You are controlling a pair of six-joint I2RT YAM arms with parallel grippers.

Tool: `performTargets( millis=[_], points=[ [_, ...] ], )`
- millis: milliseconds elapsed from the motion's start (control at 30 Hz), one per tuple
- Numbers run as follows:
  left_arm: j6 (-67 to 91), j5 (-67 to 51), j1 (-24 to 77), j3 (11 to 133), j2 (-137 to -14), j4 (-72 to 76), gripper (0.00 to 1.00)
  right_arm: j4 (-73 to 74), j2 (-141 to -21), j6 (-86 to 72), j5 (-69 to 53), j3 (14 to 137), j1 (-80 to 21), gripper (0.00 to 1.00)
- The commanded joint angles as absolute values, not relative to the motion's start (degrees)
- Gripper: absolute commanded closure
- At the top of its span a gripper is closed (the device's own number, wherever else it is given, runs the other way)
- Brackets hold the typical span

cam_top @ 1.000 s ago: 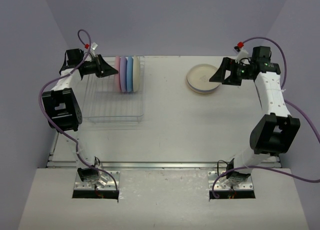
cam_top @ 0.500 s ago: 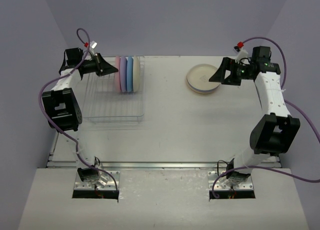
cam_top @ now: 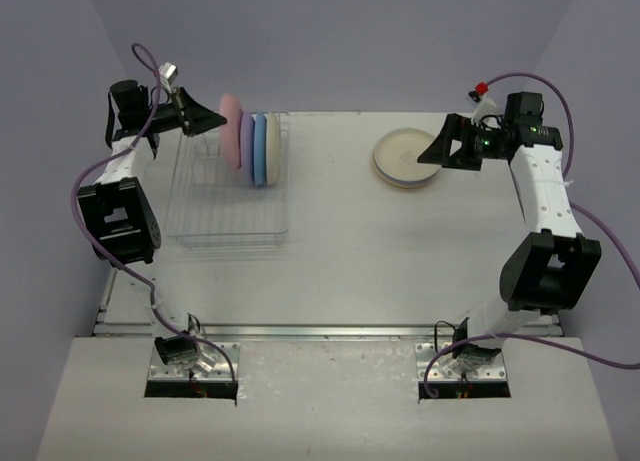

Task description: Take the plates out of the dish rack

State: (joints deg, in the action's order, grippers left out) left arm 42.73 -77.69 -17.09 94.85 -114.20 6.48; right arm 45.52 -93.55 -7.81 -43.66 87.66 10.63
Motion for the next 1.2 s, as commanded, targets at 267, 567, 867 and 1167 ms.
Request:
performTargets(
  millis=[267,567,867,1167],
  points=[
    [34.7,-80.3,-17.4,107.7,-104.4,-0.1,1.00,45.3,-89.6,-10.6,-46.2,91.3,10.3,0.01],
    [2.7,-50.7,-3.0,112.4,-96.1,-38.0,1.00,45.8,-87.7,-12.4,-45.8,92.8,10.1,0.01],
    [-18.2,-11.8,32.4,101.7,-87.9,-44.4,1.00,46.9,-86.0,-13.8,-40.8,94.6,10.0,0.01],
    [-38.1,25.0,57.4,78.8,-84.2,-39.3,1.00,48.5,-86.4,-13.6,-40.9,93.1,9.5,0.01]
  ],
)
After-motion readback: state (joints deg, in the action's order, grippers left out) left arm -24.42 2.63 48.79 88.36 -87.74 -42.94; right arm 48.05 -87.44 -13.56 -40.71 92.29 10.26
